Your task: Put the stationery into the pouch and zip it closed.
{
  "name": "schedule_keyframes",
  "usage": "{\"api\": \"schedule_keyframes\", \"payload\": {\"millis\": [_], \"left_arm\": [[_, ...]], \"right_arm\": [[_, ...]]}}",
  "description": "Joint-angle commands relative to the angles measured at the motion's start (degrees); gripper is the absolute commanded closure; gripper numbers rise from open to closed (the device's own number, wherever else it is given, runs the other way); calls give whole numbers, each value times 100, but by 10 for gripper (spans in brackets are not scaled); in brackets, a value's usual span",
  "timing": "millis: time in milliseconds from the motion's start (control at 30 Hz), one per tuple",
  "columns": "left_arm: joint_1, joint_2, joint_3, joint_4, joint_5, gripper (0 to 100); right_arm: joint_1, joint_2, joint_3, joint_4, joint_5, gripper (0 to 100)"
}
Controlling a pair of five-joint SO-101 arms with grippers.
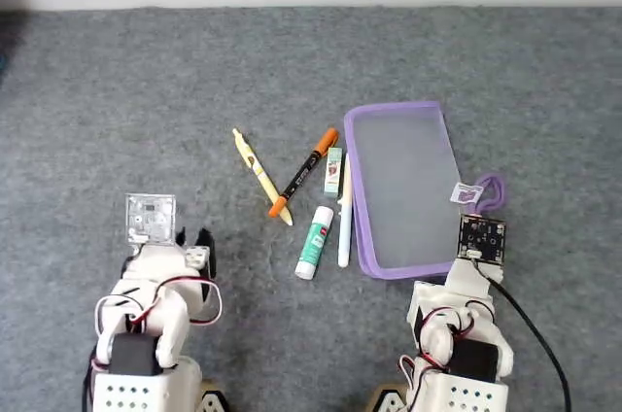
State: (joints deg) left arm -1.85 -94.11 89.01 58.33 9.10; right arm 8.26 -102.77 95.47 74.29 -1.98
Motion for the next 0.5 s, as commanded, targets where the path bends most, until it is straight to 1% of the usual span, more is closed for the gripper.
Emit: {"api": "schedule_keyframes", "payload": {"millis": [0, 133, 167, 267, 333, 467], "left_arm": [[-9, -18, -593, 26, 9, 878], [-9, 0, -1103, 26, -18, 971], [-9, 0, -1182, 26, -141, 989], [-88, 0, -1279, 229, -615, 984], [-316, 0, -1279, 413, -774, 984], [-782, 0, -1490, 519, -1099, 984]], "right_arm": [[-75, -119, 97, 57, -18, 990], [-92, -119, 97, 57, -18, 990], [-92, -119, 97, 57, -18, 990], [-92, -119, 97, 57, -18, 990], [-92, -119, 97, 57, -18, 990], [-101, -119, 97, 57, -18, 990]]}}
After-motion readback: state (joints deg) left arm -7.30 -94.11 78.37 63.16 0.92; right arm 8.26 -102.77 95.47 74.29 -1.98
